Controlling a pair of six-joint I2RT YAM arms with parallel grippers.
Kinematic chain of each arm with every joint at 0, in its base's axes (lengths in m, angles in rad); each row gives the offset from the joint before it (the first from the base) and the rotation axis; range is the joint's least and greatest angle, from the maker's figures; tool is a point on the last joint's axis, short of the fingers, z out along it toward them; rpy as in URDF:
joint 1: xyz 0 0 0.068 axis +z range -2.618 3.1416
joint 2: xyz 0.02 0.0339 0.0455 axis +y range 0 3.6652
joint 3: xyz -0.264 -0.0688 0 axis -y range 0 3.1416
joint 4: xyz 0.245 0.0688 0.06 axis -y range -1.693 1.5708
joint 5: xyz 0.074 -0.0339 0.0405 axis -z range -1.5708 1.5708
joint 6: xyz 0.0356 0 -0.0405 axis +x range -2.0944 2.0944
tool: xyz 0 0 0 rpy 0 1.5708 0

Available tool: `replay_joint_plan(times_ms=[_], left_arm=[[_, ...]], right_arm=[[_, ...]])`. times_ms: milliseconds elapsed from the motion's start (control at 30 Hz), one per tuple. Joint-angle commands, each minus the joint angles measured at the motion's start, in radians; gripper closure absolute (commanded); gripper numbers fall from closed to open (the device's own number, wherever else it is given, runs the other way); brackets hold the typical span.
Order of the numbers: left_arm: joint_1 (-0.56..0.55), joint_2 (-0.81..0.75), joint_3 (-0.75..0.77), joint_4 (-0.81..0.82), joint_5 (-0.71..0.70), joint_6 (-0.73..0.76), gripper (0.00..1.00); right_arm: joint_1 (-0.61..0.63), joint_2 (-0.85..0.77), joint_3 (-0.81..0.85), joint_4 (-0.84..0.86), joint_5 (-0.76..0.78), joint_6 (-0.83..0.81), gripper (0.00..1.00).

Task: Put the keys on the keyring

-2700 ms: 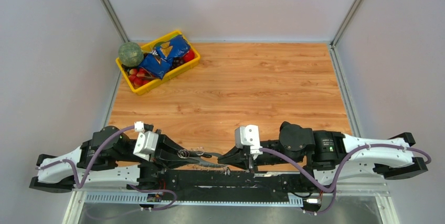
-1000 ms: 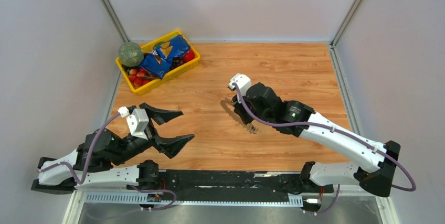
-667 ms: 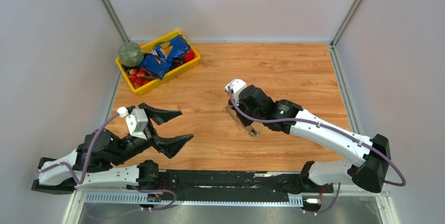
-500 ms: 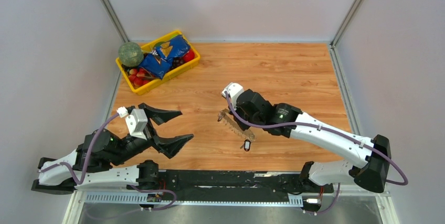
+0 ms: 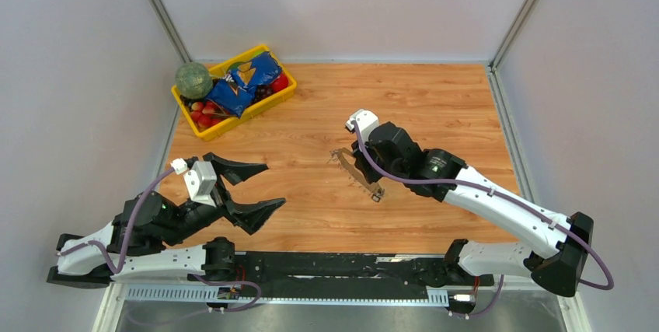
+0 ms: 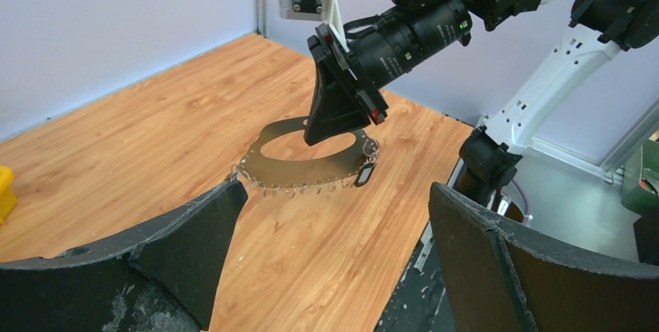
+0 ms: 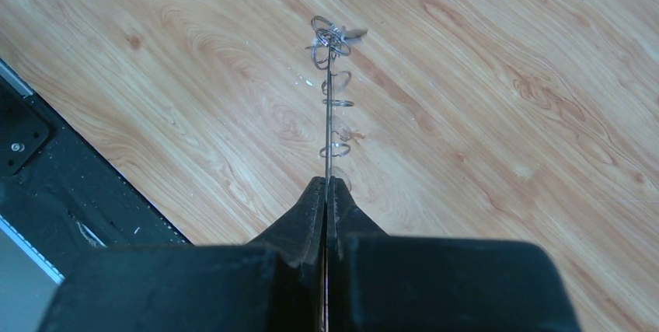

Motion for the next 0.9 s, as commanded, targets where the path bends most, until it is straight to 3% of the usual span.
replay_joint_plan(times_ms=[0,267,633,867], left_arm=[[-0.002,0.0,-0.007,0.002,-0.01,0.003,0.01],[-0.002,0.001,-0.014,0.004,-0.016,0.003,0.01],[-0.002,0.018,-0.014,0.005,-0.014,0.003,0.0],[-0.002,0.015,-0.015,0.005,-0.014,0.002,0.0]], right_arm=[[0.001,-0.007,0.022,0.055,-0.002,0.016,1.0],[0.001,0.03,-0.056,0.208,0.005,0.091,1.0],[0.001,0.027,-0.221,0.601,-0.051,0.311,1.0],[0.0,0.172,-0.228,0.803,-0.072,0.431,1.0]])
